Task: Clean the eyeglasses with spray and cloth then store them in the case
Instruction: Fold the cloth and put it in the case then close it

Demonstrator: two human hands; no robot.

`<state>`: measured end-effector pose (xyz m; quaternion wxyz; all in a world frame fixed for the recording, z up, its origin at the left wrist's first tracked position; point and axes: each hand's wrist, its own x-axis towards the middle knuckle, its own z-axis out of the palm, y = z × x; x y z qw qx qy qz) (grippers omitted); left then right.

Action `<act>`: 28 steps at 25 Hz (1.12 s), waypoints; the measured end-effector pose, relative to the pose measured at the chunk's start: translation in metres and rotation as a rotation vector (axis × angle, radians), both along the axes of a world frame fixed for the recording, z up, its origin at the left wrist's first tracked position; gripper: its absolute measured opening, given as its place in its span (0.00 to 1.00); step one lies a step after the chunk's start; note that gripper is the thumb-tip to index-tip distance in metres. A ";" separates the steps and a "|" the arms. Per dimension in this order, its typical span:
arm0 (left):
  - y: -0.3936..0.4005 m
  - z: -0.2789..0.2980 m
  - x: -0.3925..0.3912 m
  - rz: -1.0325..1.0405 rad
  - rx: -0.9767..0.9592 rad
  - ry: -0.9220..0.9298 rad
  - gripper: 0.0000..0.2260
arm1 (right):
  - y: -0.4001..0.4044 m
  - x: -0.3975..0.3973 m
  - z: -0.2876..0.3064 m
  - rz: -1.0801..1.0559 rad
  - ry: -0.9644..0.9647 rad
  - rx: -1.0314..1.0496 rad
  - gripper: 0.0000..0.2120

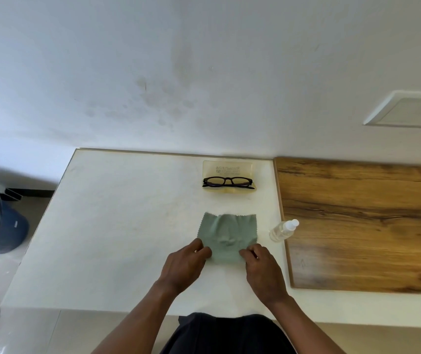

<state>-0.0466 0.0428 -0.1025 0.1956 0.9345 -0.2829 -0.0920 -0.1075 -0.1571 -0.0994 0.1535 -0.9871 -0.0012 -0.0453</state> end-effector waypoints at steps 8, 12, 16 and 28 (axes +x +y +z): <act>0.017 0.002 -0.007 -0.021 0.026 -0.009 0.11 | -0.005 -0.012 -0.003 0.012 -0.034 -0.040 0.17; 0.019 -0.003 -0.003 -0.008 0.117 0.113 0.06 | -0.007 -0.010 0.003 0.046 -0.040 -0.044 0.05; 0.018 -0.003 -0.001 0.004 0.220 0.169 0.07 | -0.007 -0.004 0.005 0.062 0.038 -0.025 0.04; 0.005 0.012 0.007 0.229 0.078 0.065 0.12 | 0.002 -0.005 0.016 -0.086 0.098 0.113 0.18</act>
